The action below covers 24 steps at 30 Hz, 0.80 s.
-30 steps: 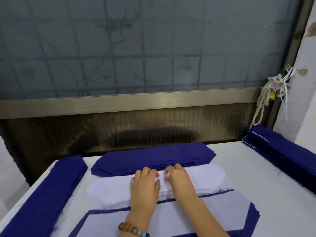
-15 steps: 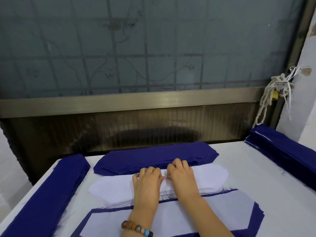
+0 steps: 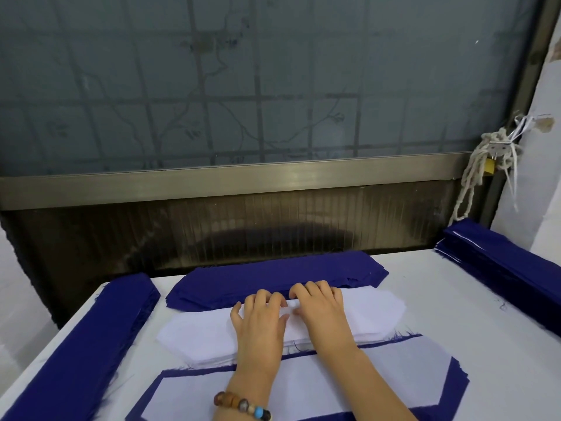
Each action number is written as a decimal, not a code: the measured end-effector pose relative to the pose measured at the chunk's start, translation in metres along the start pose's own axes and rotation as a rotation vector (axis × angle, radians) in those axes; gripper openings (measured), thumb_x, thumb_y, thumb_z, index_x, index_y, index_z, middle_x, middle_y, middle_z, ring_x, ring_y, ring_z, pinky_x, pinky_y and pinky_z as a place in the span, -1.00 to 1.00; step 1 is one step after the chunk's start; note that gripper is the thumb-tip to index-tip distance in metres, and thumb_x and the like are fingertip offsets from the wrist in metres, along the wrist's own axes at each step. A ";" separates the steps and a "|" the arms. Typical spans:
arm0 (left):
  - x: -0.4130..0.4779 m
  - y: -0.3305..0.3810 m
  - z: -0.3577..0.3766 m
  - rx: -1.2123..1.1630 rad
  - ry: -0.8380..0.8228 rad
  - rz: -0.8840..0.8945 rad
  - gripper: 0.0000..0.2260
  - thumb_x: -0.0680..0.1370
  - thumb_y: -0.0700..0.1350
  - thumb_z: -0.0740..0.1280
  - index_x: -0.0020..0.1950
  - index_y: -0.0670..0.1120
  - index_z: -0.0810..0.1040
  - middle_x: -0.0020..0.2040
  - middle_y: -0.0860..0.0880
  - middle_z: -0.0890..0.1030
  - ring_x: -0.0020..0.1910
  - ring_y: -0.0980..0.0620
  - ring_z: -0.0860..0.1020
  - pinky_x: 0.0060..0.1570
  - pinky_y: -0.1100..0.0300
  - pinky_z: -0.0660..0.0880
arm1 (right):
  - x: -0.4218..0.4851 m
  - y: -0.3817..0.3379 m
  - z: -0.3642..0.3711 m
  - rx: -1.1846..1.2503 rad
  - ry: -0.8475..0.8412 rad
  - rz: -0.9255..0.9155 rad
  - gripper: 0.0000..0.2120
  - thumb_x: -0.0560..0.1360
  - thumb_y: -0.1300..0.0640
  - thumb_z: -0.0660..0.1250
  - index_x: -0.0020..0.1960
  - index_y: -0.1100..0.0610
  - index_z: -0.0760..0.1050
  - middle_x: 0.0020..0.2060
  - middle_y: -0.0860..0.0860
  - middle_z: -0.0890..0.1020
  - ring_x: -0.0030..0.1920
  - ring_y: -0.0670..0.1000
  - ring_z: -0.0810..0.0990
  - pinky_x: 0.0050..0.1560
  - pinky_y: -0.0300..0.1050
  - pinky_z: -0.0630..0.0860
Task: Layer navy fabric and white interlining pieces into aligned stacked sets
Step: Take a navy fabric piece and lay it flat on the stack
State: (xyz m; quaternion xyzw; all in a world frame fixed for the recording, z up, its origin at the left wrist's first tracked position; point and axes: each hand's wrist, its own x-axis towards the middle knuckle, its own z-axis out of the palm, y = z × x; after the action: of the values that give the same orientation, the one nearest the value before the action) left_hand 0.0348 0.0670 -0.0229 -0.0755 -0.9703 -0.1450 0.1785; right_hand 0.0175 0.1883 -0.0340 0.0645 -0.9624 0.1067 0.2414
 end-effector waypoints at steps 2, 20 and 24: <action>0.000 0.000 -0.003 0.006 0.018 -0.010 -0.81 0.62 0.08 0.22 0.23 0.22 0.38 0.21 0.18 0.39 0.26 0.14 0.32 0.43 0.07 0.05 | 0.001 0.000 -0.003 -0.013 0.029 0.011 -0.86 0.56 0.07 0.27 0.12 -0.02 0.45 0.11 -0.08 0.53 0.17 0.01 0.36 0.18 -0.14 0.22; -0.001 -0.001 -0.010 0.051 0.037 -0.121 -0.79 0.59 0.16 0.23 0.21 0.21 0.48 0.18 0.20 0.46 0.25 0.14 0.34 0.39 0.04 0.07 | -0.007 -0.005 -0.036 -0.119 0.219 -0.107 -0.72 0.04 0.01 0.70 -0.36 -0.05 0.65 -0.48 -0.16 0.59 -0.33 -0.08 0.58 -0.24 -0.18 0.53; -0.002 -0.001 -0.007 0.071 0.013 -0.144 -0.77 0.60 0.16 0.20 0.23 0.20 0.51 0.20 0.19 0.46 0.26 0.13 0.34 0.40 0.00 0.07 | -0.008 -0.002 -0.037 -0.124 0.248 -0.153 -0.74 0.06 0.03 0.69 -0.34 -0.05 0.65 -0.45 -0.17 0.60 -0.30 -0.07 0.59 -0.16 -0.17 0.49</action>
State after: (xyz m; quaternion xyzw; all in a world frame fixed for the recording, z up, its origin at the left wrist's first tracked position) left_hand 0.0387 0.0635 -0.0173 0.0016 -0.9765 -0.1235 0.1767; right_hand 0.0413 0.1957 -0.0060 0.1090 -0.9222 0.0356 0.3694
